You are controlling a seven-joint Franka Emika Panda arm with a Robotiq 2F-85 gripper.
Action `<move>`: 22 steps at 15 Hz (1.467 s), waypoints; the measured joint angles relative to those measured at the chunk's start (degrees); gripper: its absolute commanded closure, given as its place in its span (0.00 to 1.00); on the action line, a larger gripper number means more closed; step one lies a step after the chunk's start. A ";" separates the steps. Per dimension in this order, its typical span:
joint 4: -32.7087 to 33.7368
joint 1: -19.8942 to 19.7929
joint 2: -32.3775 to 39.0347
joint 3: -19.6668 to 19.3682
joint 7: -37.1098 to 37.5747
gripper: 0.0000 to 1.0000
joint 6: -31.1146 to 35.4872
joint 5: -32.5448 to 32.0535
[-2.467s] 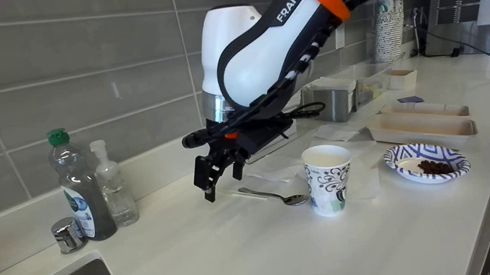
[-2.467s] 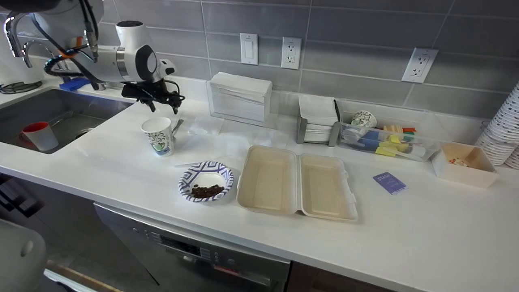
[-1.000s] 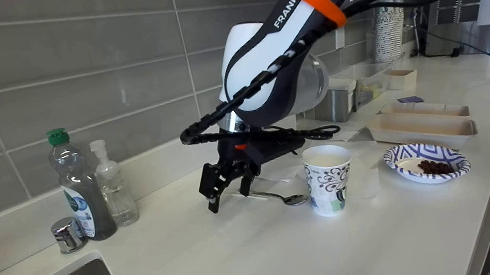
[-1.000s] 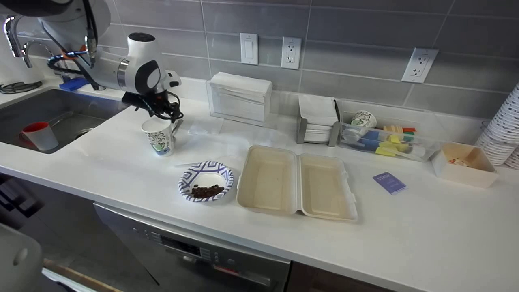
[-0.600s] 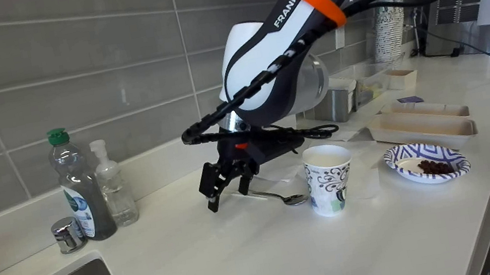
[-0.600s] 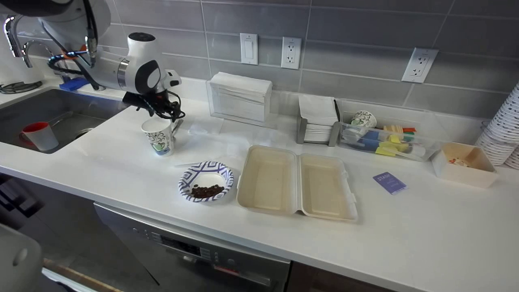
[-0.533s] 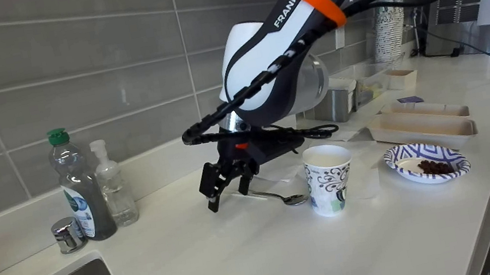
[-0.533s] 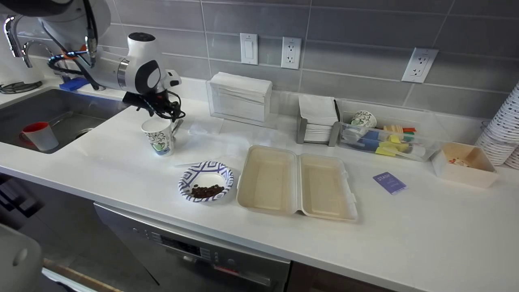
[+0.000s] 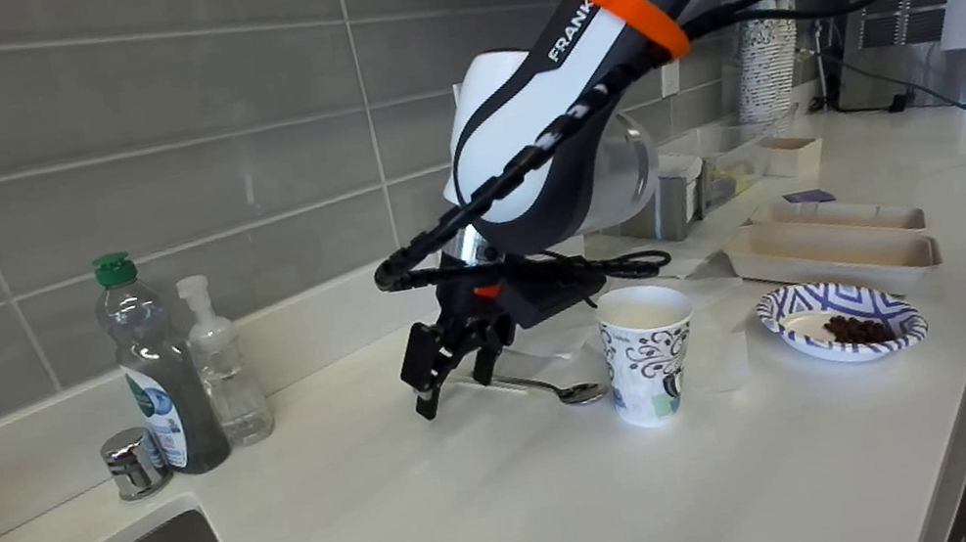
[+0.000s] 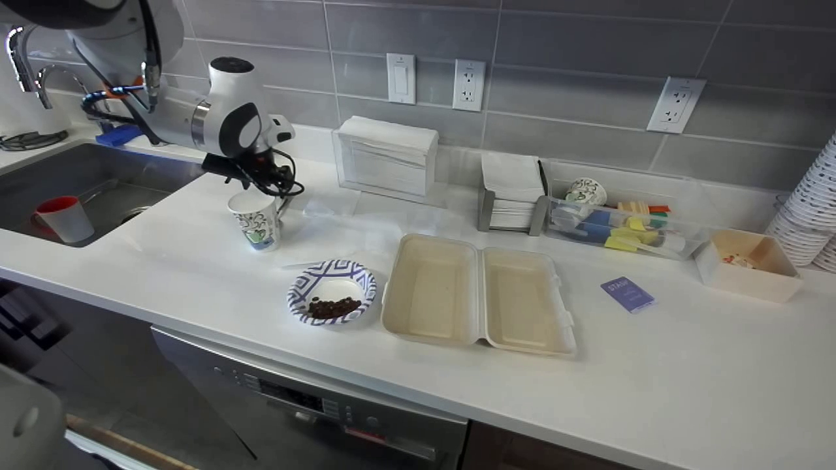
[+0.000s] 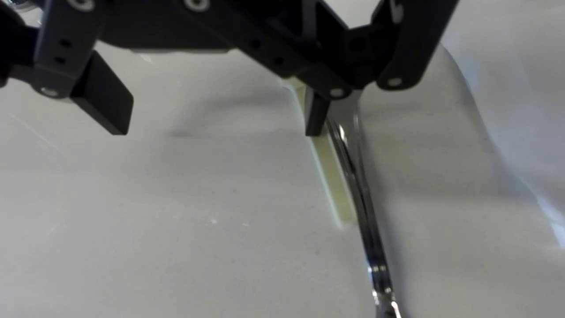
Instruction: Put the knife into the bowl
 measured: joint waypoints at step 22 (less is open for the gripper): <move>-0.08 -2.94 0.31 5.08 -4.39 0.00 0.00 7.14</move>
